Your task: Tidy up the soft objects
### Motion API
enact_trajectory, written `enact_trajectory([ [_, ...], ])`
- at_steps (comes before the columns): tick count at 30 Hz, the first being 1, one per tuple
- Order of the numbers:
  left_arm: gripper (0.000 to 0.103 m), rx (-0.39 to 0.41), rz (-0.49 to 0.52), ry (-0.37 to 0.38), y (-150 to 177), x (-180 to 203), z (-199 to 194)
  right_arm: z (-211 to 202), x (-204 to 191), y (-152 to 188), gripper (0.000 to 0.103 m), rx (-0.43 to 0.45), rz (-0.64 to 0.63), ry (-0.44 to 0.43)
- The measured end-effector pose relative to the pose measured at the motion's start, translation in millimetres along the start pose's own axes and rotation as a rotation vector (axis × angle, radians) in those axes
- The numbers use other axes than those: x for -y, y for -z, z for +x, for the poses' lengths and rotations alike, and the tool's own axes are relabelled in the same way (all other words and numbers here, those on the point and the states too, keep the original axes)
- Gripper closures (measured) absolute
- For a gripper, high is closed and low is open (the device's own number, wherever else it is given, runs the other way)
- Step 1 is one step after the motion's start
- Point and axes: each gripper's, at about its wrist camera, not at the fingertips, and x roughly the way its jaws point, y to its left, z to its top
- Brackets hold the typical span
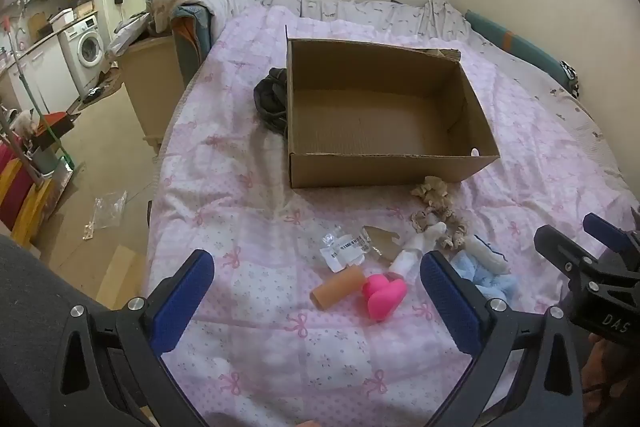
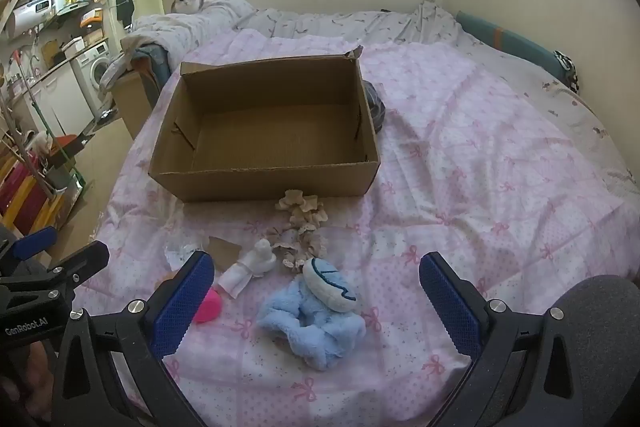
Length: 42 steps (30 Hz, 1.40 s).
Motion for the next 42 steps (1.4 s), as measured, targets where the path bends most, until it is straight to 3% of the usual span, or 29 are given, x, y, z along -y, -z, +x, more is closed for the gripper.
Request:
enact_trajectory([
  [42,0.0,0.001,0.001,-0.005,-0.7,-1.2,-1.5,0.4,-0.6,-0.4,0.0,0.009,-0.001,0.006],
])
